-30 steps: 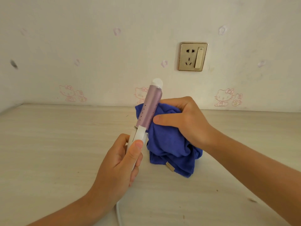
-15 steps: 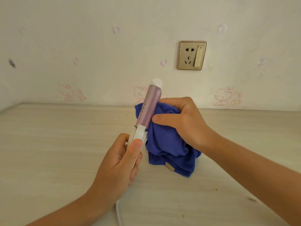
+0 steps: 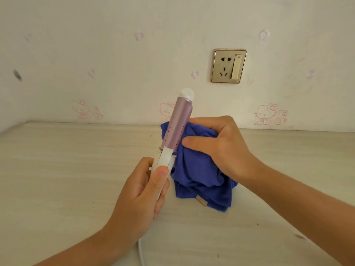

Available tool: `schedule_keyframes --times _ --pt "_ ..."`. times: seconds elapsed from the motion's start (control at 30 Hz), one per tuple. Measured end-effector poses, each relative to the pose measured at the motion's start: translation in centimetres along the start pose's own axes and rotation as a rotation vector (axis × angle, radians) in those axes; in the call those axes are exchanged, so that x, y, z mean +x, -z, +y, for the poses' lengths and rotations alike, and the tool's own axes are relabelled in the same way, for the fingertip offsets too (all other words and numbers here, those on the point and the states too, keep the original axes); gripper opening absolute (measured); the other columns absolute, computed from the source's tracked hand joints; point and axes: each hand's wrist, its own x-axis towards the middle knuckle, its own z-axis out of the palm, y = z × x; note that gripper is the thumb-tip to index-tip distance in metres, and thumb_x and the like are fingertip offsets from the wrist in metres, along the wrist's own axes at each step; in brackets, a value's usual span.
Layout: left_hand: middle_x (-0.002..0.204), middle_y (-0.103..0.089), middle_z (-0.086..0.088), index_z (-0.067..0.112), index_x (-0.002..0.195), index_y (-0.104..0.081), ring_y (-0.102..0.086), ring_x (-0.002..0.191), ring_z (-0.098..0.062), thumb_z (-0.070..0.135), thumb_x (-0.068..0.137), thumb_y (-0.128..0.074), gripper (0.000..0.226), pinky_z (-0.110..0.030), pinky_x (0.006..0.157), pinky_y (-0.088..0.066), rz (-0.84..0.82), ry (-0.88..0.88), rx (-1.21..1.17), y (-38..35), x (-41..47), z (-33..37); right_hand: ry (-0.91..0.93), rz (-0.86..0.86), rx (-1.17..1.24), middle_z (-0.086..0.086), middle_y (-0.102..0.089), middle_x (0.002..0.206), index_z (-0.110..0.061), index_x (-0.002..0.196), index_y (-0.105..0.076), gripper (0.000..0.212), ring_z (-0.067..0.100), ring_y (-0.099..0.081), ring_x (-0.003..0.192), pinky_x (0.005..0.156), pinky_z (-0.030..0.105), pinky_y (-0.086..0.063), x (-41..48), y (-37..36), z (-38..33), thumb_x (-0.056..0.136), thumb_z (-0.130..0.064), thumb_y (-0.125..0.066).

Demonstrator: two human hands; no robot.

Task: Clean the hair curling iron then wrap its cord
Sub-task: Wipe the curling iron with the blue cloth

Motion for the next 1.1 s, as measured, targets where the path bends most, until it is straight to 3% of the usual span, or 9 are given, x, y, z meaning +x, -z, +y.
schedule_keyframes --times 0.13,0.3,0.4,0.63,0.77,0.9,1.1 --pt "0.069 -0.052 -0.01 0.019 0.092 -0.058 -0.036 0.041 -0.015 0.06 0.09 -0.056 0.041 -0.026 0.038 -0.032 -0.007 0.009 -0.007 -0.1 0.3 0.1 0.018 0.063 -0.069 0.003 -0.081 0.094 -0.013 0.104 -0.081 0.031 0.019 -0.077 0.091 0.08 0.025 -0.061 0.5 0.5 -0.3 0.087 0.009 -0.068" --pt "0.067 -0.051 -0.009 0.02 0.088 -0.055 -0.036 0.04 -0.017 0.062 0.09 -0.055 0.042 -0.029 0.039 -0.03 -0.012 0.027 0.003 0.1 0.3 0.0 0.052 0.335 -0.051 0.0 -0.08 0.087 -0.019 0.093 -0.082 0.028 0.009 -0.075 0.085 0.073 0.019 -0.058 1.9 1.9 -0.8 0.088 0.004 -0.066" --pt "0.066 -0.053 -0.007 0.021 0.088 -0.057 -0.037 0.041 -0.017 0.064 0.087 -0.058 0.043 -0.028 0.038 -0.033 -0.04 0.064 -0.002 0.1 0.5 0.3 0.05 0.381 -0.095 -0.007 -0.079 0.086 -0.025 0.091 -0.081 0.03 0.006 -0.074 0.084 0.073 0.014 -0.055 2.1 2.5 -0.6 0.09 0.0 -0.066" --pt "0.065 -0.056 -0.013 0.003 0.101 -0.057 -0.037 0.034 -0.015 0.063 0.083 -0.058 0.062 -0.023 0.038 -0.03 -0.049 0.248 -0.18 0.7 1.2 1.4 -0.108 0.637 -0.064 -0.013 -0.078 0.087 -0.034 0.088 -0.078 0.022 0.001 -0.072 0.081 0.07 0.013 -0.055 3.1 4.9 0.4 0.088 -0.013 -0.07" --pt "0.062 -0.051 -0.011 0.011 0.108 -0.068 -0.037 0.031 -0.013 0.058 0.088 -0.058 0.052 -0.019 0.033 -0.035 -0.207 0.427 -0.577 1.6 2.6 2.9 -0.163 0.568 -0.064 -0.011 -0.078 0.088 -0.032 0.089 -0.078 0.021 0.001 -0.073 0.08 0.068 0.012 -0.055 2.7 4.4 1.3 0.09 -0.013 -0.07" --pt "0.063 -0.048 -0.007 0.006 0.119 -0.063 -0.035 0.036 -0.011 0.054 0.101 -0.05 0.054 -0.021 0.033 -0.035 -0.399 0.547 -0.954 3.1 3.4 3.1 -0.127 0.473 -0.068 -0.007 -0.078 0.091 -0.025 0.095 -0.078 0.017 0.007 -0.074 0.085 0.07 0.014 -0.056 2.6 3.3 1.1 0.092 -0.011 -0.069" --pt "0.07 -0.037 -0.004 0.004 0.127 -0.045 -0.037 0.044 -0.013 0.056 0.105 -0.032 0.058 -0.023 0.039 -0.037 -0.635 0.56 -1.073 3.2 3.3 3.0 -0.126 0.417 -0.08 -0.006 -0.078 0.093 -0.02 0.098 -0.078 0.017 0.006 -0.073 0.085 0.072 0.014 -0.055 2.2 2.7 1.3 0.094 -0.007 -0.068"
